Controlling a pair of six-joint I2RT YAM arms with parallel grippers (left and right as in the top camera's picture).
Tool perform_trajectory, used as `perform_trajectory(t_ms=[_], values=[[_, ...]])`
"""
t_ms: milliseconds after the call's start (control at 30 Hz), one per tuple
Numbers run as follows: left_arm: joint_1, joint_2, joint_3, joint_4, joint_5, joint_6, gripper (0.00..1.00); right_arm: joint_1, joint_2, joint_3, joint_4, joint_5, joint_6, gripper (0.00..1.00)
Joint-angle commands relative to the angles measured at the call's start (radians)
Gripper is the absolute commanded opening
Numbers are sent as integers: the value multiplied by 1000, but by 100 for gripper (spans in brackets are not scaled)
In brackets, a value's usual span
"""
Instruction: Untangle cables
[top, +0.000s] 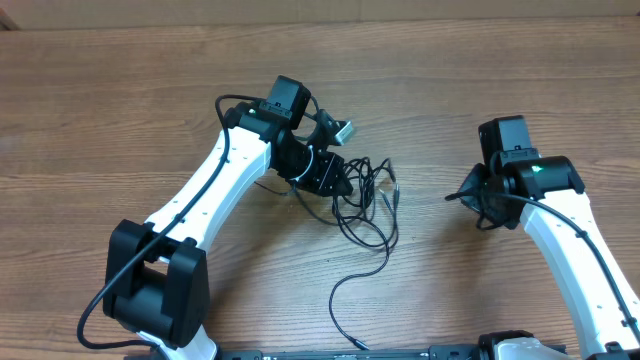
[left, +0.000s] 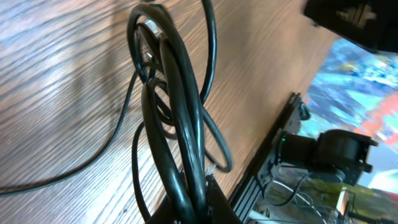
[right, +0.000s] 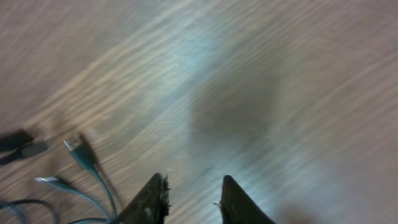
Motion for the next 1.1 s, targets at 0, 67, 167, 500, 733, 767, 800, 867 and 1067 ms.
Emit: perform_trajectory(t_ms=[0,67,167,500,733,767,800,867,1067], values=[[-6,-19,15,13,146,101,4,0,-3,-1,69,-319,-259,31],[-6,-19,15,21,201,131,4,0,-3,-1,93,-480,-395,37],[-6,-19,15,42,259,136,4,0,-3,-1,99,-543,-428,48],[-7,-19,15,111,361,131,4,2,-3,-1,113,-735,-517,54],[-7,-19,15,157,561,132,4,1,-3,-1,180,-723,-454,47],[-7,-19,15,171,590,132,4,1,-3,-1,190,-706,-424,47],[-7,-19,15,187,624,132,4,2,-3,-1,196,-686,-396,46],[-7,-19,15,211,679,131,4,1,-3,-1,200,-631,-344,47],[-7,-19,15,222,695,131,4,1,-3,-1,210,-600,-302,45]])
